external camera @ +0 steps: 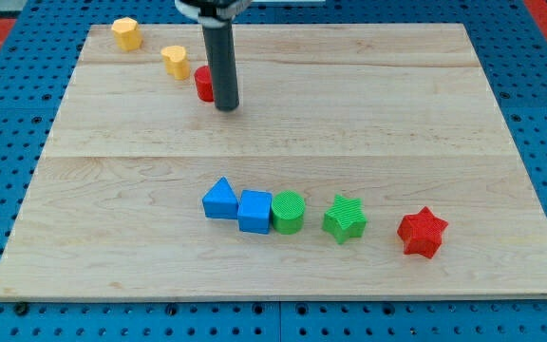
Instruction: Make a diagonal line out of all the blocks
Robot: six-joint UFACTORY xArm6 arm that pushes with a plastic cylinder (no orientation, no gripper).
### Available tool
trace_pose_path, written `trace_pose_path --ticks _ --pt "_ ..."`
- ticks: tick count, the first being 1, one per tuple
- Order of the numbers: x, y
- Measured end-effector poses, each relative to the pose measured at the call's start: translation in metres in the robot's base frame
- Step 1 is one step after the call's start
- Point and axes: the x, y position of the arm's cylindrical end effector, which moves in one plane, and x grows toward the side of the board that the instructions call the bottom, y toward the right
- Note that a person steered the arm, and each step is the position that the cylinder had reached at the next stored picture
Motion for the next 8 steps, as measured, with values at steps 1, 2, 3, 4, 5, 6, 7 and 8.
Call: trace_pose_path --ticks 1,2,3,4,5,6,7,8 --pt "0.080 -0.030" --pt "0.141 -0.042" --pt "0.149 -0.037" --pt "0.133 0.016" --pt "0.085 0.018" --pt "0.043 0.018" --pt "0.023 0.025" --pt "0.023 0.007"
